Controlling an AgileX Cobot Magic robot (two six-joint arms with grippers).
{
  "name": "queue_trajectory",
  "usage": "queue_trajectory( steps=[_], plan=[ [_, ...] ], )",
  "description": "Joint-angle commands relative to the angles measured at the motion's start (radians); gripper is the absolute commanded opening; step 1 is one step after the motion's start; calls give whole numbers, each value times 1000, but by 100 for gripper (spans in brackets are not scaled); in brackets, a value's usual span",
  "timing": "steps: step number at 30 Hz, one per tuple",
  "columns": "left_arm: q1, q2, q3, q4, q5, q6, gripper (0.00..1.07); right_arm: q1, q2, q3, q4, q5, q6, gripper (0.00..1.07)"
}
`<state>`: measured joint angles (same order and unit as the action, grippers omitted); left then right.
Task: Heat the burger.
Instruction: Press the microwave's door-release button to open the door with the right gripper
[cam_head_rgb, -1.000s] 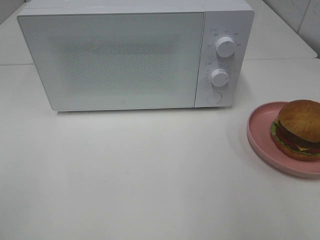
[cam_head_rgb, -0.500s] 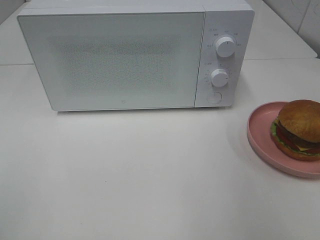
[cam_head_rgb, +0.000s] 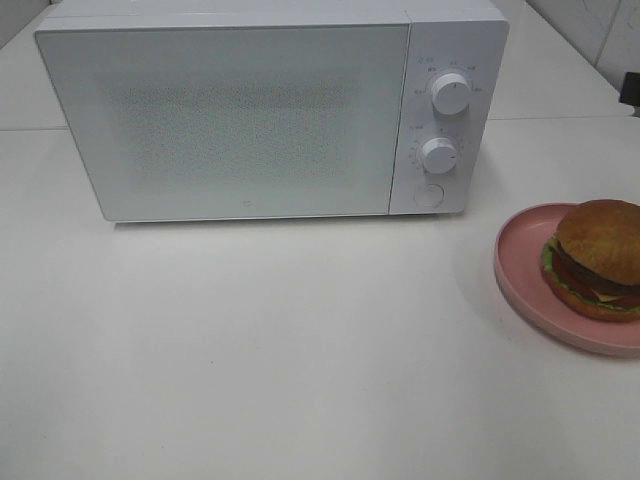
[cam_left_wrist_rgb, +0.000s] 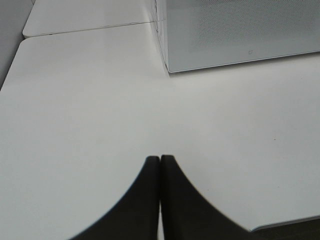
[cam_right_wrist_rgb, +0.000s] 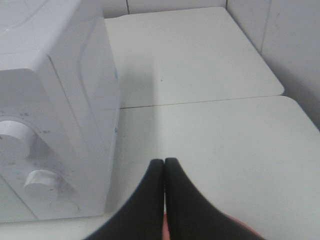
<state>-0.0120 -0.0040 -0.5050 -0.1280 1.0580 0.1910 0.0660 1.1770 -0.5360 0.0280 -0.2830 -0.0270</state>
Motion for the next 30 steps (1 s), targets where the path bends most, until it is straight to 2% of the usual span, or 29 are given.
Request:
queue_trajectory(
  steps=[1, 2, 5, 7, 12, 17, 22, 28, 29, 30],
  plan=[
    [0, -20, 0, -4, -13, 1, 0, 72, 50, -6, 0, -61, 27, 0],
    [0, -20, 0, -4, -13, 1, 0, 127, 80, -6, 0, -85, 27, 0],
    [0, -20, 0, -4, -13, 1, 0, 153, 98, -6, 0, -98, 27, 0],
    [0, -20, 0, -4, -13, 1, 0, 242, 156, -6, 0, -149, 47, 0],
    [0, -20, 0, -4, -13, 1, 0, 319, 236, -6, 0, -241, 86, 0],
    [0, -20, 0, -4, -13, 1, 0, 343, 302, -6, -4, -304, 120, 0],
    [0, -20, 0, -4, -13, 1, 0, 343, 361, -6, -4, -343, 251, 0],
    [0, -20, 0, -4, -13, 1, 0, 343, 411, -6, -69, -343, 523, 0],
    [0, -20, 0, -4, -13, 1, 0, 343, 422, -6, -115, -351, 663, 0],
    [0, -20, 0, -4, -13, 1, 0, 343, 422, -6, -115, -351, 663, 0]
  ],
)
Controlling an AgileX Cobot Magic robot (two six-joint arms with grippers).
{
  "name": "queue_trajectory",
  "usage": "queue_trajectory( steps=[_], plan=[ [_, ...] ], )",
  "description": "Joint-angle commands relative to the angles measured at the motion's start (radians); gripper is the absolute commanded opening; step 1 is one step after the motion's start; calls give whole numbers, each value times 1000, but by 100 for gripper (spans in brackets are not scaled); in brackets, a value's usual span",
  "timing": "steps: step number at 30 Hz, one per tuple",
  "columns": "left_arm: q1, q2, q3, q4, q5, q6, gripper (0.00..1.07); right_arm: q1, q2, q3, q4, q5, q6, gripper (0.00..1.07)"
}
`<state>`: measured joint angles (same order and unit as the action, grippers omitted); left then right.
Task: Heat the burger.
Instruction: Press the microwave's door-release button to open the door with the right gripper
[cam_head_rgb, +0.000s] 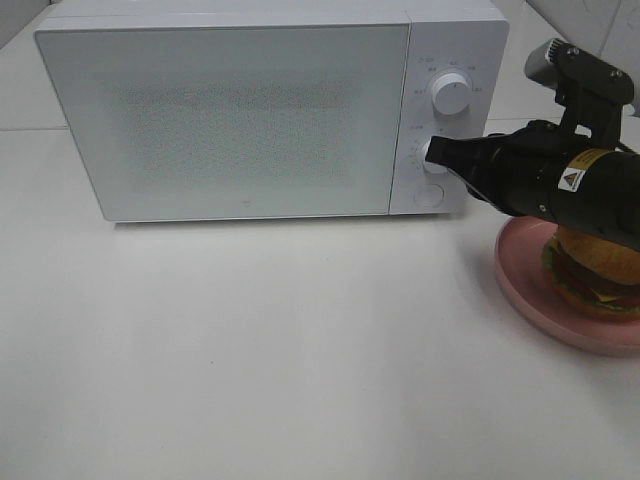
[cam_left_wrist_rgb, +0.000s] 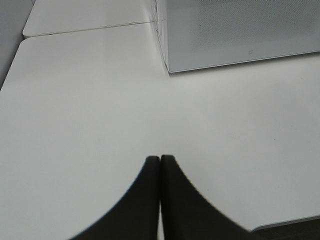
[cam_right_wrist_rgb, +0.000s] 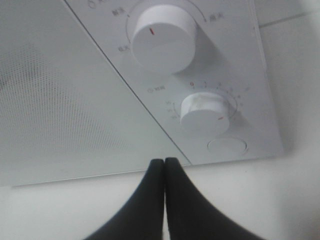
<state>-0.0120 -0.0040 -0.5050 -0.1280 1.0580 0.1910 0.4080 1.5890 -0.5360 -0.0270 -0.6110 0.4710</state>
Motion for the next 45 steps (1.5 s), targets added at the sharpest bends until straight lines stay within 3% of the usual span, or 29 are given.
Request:
queue_trajectory(
  steps=[1, 5, 13, 23, 35, 45],
  plan=[
    [0, -20, 0, -4, -13, 1, 0, 1, 15, -6, -93, -34, 242, 0],
    [0, -20, 0, -4, -13, 1, 0, 1, 61, -6, -220, -180, 555, 0],
    [0, -20, 0, -4, -13, 1, 0, 1, 183, -6, -206, -326, 844, 0],
    [0, -20, 0, -4, -13, 1, 0, 1, 306, -15, -30, -386, 874, 0],
    [0, -20, 0, -4, -13, 1, 0, 1, 378, -51, 56, -387, 862, 1],
    [0, -20, 0, -4, -13, 1, 0, 1, 474, -167, 159, -384, 835, 1]
  ],
)
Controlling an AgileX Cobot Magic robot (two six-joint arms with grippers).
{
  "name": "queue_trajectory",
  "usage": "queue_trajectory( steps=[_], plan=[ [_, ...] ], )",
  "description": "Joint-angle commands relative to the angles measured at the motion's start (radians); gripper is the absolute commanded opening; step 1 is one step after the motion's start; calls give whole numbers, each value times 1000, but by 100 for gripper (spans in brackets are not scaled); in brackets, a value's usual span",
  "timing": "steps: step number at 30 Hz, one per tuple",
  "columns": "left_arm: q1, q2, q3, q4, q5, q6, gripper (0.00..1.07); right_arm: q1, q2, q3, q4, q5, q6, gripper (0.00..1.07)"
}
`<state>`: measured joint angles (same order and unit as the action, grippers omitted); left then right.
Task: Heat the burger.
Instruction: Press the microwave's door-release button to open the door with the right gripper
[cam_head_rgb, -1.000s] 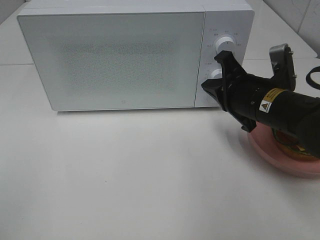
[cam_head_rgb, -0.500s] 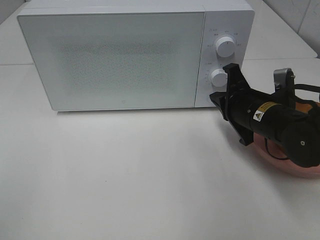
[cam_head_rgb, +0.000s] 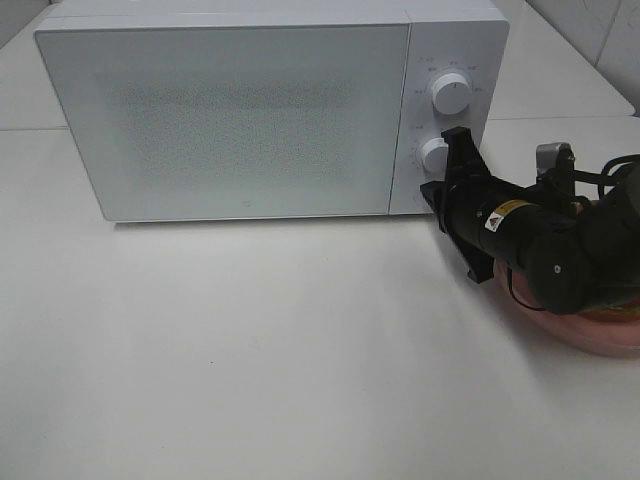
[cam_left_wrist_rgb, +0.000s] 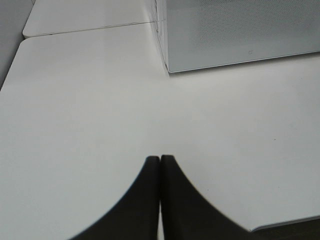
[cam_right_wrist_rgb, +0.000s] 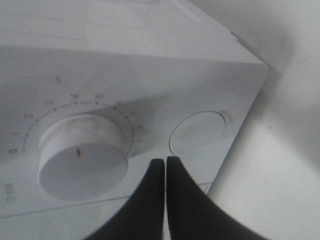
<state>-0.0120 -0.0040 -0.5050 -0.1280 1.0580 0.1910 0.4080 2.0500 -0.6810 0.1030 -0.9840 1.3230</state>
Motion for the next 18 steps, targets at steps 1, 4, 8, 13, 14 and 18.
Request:
queue_trajectory(
  steps=[1, 4, 8, 13, 14, 18],
  plan=[
    [0, -20, 0, -4, -13, 1, 0, 1, 13, -22, 29, -11, -17, 1],
    [0, -20, 0, -4, -13, 1, 0, 1, 35, -29, 44, -18, -28, 1],
    [0, -20, 0, -4, -13, 1, 0, 1, 54, -29, 57, -26, -30, 1],
    [0, -20, 0, -4, -13, 1, 0, 1, 82, -29, 62, -84, -30, 1],
    [0, -20, 0, -4, -13, 1, 0, 1, 82, -29, 62, -84, -30, 1],
    [0, -20, 0, -4, -13, 1, 0, 1, 82, -29, 91, -83, -34, 1]
  ],
)
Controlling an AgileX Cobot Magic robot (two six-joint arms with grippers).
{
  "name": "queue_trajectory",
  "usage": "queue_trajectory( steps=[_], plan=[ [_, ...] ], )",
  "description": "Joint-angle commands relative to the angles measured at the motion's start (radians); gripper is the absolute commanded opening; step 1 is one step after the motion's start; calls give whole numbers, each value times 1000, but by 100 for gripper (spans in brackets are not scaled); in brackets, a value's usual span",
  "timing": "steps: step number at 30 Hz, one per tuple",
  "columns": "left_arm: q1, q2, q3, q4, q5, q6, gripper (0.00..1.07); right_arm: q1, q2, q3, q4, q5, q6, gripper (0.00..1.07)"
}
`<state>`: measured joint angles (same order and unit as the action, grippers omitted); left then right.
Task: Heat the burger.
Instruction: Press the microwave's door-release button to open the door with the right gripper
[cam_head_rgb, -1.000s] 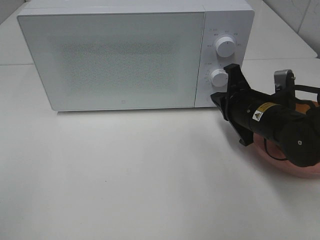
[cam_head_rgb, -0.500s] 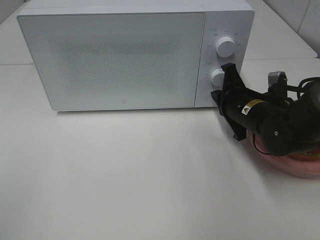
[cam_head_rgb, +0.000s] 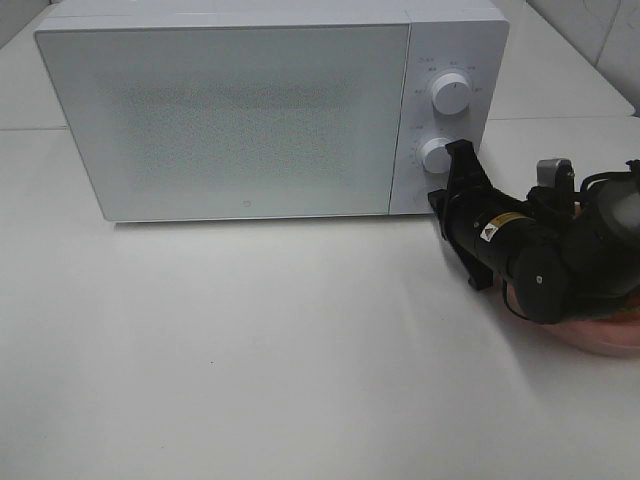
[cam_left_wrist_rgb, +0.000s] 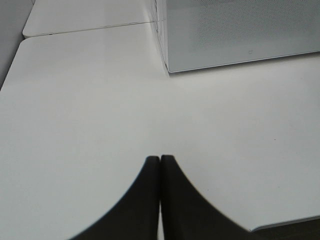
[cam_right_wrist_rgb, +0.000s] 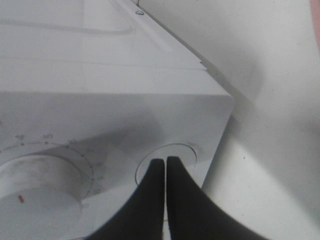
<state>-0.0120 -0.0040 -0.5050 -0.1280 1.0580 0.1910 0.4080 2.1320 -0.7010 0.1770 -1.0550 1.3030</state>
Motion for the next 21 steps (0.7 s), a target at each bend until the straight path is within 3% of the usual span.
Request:
queue_trajectory(
  steps=[1, 21],
  plan=[
    [0, -20, 0, -4, -13, 1, 0, 1, 0, -9, 17, -12, -14, 1],
    [0, -20, 0, -4, -13, 1, 0, -1, 0, -9, 1, 9, -52, 1]
  ],
)
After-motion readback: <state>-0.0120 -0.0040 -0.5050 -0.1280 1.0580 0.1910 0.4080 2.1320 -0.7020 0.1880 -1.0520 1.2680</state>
